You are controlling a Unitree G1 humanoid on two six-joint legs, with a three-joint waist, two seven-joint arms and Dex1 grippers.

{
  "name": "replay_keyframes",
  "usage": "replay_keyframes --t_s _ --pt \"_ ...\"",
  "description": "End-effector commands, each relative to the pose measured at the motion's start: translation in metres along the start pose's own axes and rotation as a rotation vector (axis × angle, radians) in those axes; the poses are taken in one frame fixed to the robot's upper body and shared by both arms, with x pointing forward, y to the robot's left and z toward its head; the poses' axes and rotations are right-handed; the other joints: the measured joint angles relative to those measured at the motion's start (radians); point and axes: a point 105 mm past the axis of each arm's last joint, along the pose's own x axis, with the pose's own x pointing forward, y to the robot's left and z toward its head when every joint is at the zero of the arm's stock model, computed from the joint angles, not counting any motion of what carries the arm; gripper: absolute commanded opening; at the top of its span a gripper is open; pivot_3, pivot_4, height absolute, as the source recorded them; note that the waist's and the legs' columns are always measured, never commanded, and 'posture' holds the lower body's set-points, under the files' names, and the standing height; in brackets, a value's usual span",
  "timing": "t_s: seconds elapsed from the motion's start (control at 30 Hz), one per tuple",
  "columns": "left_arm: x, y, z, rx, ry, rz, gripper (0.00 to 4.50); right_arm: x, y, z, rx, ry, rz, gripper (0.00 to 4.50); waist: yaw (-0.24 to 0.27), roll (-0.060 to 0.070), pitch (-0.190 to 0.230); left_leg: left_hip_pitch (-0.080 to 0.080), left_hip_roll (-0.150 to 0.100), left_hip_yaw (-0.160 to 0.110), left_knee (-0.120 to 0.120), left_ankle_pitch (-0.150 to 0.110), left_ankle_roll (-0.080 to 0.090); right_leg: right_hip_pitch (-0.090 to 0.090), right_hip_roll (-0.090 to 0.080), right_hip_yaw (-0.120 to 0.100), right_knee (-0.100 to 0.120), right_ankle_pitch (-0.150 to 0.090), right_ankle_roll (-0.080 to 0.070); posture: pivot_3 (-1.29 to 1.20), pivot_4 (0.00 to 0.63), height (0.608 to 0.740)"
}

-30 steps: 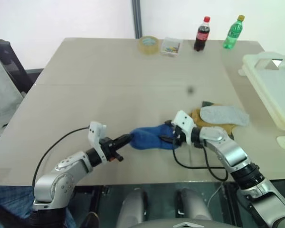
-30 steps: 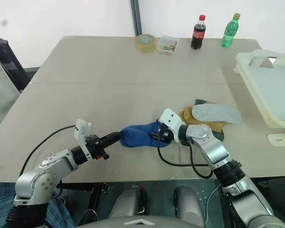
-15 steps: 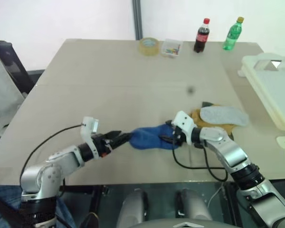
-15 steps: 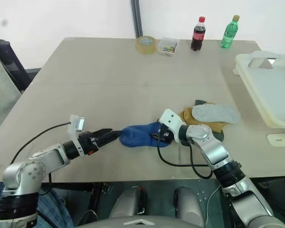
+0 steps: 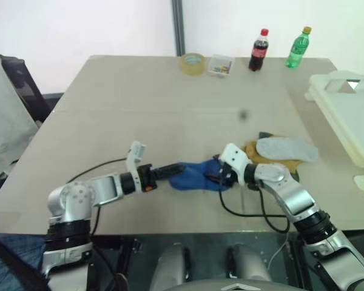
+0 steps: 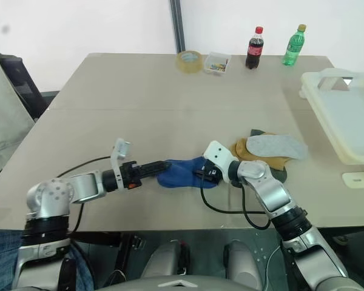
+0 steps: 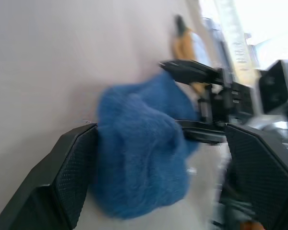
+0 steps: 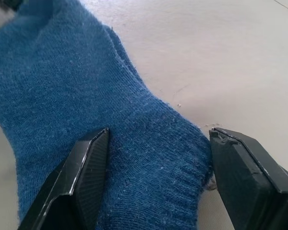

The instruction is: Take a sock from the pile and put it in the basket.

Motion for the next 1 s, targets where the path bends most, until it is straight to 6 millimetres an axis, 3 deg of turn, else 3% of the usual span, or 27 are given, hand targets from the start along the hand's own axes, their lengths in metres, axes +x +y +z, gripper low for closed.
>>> replay_keyframes --t_s 0.03,0.17,0.23,0.33,0.53,1.0 --pt "0.006 -0.005 -0.025 -0.197 0.071 -0.153 4.44 0.001 0.001 -0.009 -0.005 0.049 -0.001 3.4 -0.002 0.0 0.0 0.0 0.0 0.0 0.0 0.0 0.0 0.0 0.0 0.0 0.0 0.0 0.0 0.0 0.15 0.74" --pt "0.004 -0.05 -0.005 -0.159 -0.026 -0.423 4.44 -0.001 0.0 -0.008 -0.012 0.052 -0.008 3.4 -0.002 -0.002 0.001 -0.002 0.0 0.0 0.0 0.0 0.0 -0.002 0.001 0.0 0.0 0.0 0.0 0.0 0.15 0.74" --pt "0.004 -0.055 0.008 -0.148 -0.105 -0.456 4.44 -0.002 0.0 -0.009 -0.01 0.055 -0.015 3.4 -0.003 -0.005 0.003 -0.003 0.002 -0.001 0.0 0.0 0.0 -0.003 0.0 0.0 0.0 0.0 0.0 0.0 0.15 0.74" --pt "0.001 -0.06 0.009 -0.138 -0.126 -0.472 4.44 -0.002 0.0 -0.01 -0.013 0.062 -0.016 3.4 -0.003 -0.006 0.004 -0.003 0.001 -0.001 0.0 0.0 0.0 -0.003 0.0 0.0 0.0 0.0 0.0 0.0 0.15 0.74" --pt "0.01 -0.054 -0.004 -0.119 -0.071 -0.4 4.44 -0.002 0.001 -0.008 -0.029 0.062 -0.013 3.4 -0.002 -0.007 0.004 -0.005 0.001 0.0 -0.001 0.0 0.0 -0.005 0.0 0.001 -0.001 0.0 0.0 0.0 0.15 0.74" --pt "0.0 -0.042 0.006 -0.055 -0.097 -0.34 4.44 -0.006 0.001 -0.002 -0.254 0.029 -0.031 3.4 -0.002 -0.011 0.009 -0.007 0.001 0.0 -0.001 0.0 0.0 -0.007 0.0 0.0 -0.002 0.0 -0.001 0.0 0.15 0.74"
